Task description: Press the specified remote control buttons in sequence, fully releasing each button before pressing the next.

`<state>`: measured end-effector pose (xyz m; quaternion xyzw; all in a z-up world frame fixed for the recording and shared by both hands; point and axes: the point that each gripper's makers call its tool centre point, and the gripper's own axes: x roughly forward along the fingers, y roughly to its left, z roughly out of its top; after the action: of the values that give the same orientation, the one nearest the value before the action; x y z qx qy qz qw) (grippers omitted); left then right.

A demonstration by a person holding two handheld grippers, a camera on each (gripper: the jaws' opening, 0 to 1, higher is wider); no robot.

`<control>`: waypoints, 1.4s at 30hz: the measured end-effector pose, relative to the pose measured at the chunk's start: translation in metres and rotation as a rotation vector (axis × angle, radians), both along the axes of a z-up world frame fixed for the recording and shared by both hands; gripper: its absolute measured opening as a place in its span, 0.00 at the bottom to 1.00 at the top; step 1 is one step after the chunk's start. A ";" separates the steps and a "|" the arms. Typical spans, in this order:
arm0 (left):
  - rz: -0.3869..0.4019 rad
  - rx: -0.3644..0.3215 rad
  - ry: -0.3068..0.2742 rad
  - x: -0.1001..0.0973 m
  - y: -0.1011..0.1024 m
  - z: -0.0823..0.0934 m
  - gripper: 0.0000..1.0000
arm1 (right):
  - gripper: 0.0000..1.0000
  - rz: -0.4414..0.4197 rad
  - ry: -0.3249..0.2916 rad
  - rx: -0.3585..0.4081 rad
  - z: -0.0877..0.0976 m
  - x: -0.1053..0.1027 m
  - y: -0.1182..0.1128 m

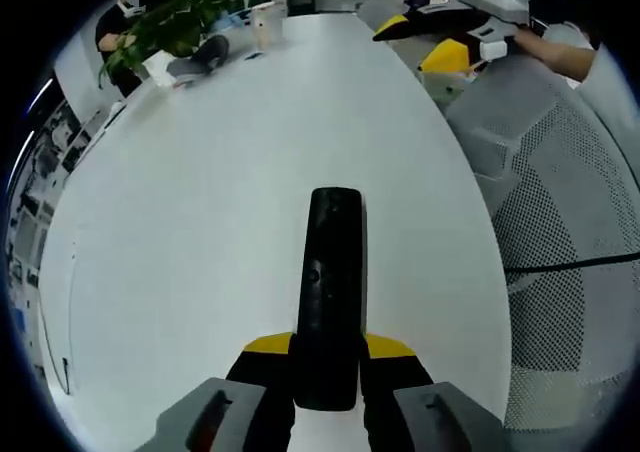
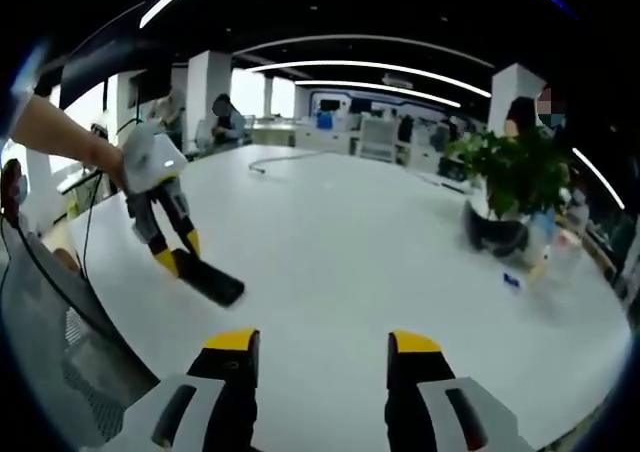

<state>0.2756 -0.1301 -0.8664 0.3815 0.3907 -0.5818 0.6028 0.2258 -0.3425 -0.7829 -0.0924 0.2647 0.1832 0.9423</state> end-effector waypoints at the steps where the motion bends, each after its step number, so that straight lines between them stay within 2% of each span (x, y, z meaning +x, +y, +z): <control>1: -0.001 0.001 0.000 0.000 0.000 0.000 0.23 | 0.49 0.000 0.000 0.000 0.000 0.000 0.000; 42: -0.021 -0.018 0.004 -0.031 -0.004 0.000 0.23 | 0.48 0.010 0.009 -0.003 -0.002 -0.001 0.001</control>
<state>0.2448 -0.1344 -0.8664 0.3790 0.3828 -0.5924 0.5990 0.2247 -0.3419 -0.7845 -0.0943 0.2686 0.1878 0.9400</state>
